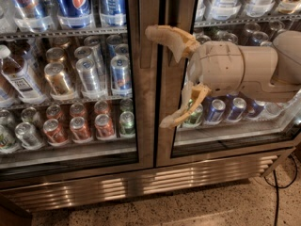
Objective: Open left fridge door
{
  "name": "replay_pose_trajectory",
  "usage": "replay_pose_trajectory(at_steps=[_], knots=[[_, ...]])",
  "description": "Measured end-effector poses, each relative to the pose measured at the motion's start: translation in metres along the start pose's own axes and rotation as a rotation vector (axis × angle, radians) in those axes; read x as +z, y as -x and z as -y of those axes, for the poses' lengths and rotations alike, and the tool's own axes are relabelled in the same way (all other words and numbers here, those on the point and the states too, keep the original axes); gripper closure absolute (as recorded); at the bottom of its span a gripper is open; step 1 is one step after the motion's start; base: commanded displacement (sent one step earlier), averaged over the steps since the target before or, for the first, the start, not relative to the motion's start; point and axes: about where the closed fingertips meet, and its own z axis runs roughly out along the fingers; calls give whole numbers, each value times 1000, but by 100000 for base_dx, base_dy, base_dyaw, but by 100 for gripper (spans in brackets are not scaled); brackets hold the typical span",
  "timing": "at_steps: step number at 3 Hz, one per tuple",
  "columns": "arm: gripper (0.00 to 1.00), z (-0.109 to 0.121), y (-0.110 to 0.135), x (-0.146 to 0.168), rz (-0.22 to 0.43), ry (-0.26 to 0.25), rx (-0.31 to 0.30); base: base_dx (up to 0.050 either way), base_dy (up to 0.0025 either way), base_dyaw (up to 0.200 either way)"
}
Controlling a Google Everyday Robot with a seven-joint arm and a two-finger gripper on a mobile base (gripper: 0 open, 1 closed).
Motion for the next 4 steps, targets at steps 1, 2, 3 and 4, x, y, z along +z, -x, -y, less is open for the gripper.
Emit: replay_pose_trajectory(at_steps=[1, 2, 3, 4], knots=[[0, 0, 0, 0, 0, 0, 0, 0, 0, 0], [0, -32, -10, -15, 23, -54, 33, 0, 0, 0], [0, -29, -7, -23, 22, -89, 21, 0, 0, 0], [0, -22, -5, -19, 19, -78, 18, 0, 0, 0]])
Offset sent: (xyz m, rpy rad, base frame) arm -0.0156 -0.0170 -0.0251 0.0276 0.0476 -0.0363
